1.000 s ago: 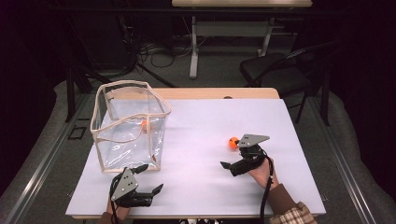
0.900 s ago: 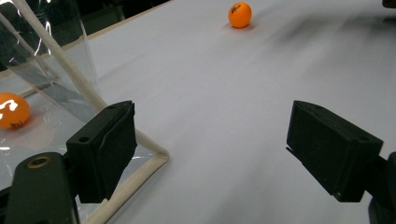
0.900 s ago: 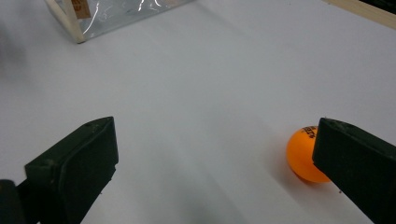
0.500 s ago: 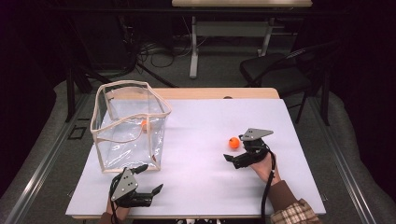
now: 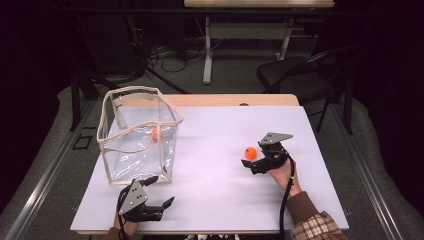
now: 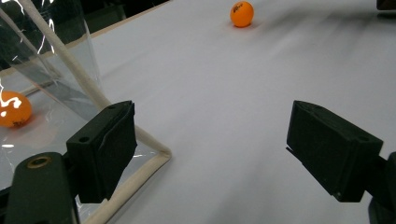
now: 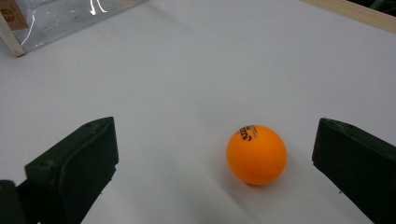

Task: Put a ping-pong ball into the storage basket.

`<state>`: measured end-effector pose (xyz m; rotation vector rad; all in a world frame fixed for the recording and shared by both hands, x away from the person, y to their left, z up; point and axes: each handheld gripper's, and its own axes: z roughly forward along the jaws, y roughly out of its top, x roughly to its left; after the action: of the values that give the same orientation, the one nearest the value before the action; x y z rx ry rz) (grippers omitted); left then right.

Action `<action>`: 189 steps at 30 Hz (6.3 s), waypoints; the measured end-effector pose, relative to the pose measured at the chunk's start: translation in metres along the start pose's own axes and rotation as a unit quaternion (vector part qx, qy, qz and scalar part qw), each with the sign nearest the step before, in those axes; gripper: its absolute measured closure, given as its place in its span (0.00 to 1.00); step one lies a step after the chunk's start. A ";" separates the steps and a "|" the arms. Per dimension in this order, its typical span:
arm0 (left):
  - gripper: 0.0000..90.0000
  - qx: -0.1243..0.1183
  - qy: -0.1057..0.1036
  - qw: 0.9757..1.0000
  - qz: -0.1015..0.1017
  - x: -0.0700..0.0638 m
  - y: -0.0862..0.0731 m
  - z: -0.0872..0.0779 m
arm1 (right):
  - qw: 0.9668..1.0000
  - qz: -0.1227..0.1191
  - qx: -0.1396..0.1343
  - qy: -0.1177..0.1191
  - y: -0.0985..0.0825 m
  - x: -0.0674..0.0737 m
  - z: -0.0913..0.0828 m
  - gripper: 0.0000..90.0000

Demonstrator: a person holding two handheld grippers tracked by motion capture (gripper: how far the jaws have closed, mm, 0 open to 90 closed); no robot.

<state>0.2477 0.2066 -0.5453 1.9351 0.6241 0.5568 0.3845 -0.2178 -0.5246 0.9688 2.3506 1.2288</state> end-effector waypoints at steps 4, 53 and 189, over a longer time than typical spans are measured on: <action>0.18 0.002 0.000 1.000 0.002 0.000 0.000 0.000 | 1.000 0.002 0.003 -0.002 0.001 -0.003 0.003 0.00; 0.18 0.000 -0.002 1.000 0.001 -0.001 0.000 -0.001 | 0.998 0.029 0.055 -0.029 -0.004 -0.017 0.031 0.24; 0.18 0.003 -0.009 1.000 0.000 -0.002 0.000 0.001 | 0.998 -0.061 -0.015 -0.006 0.050 0.044 0.017 0.56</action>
<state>0.2472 0.2045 -0.5457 1.9426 0.6152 0.5374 0.3826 -0.1572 -0.4923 0.8078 2.3383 1.2032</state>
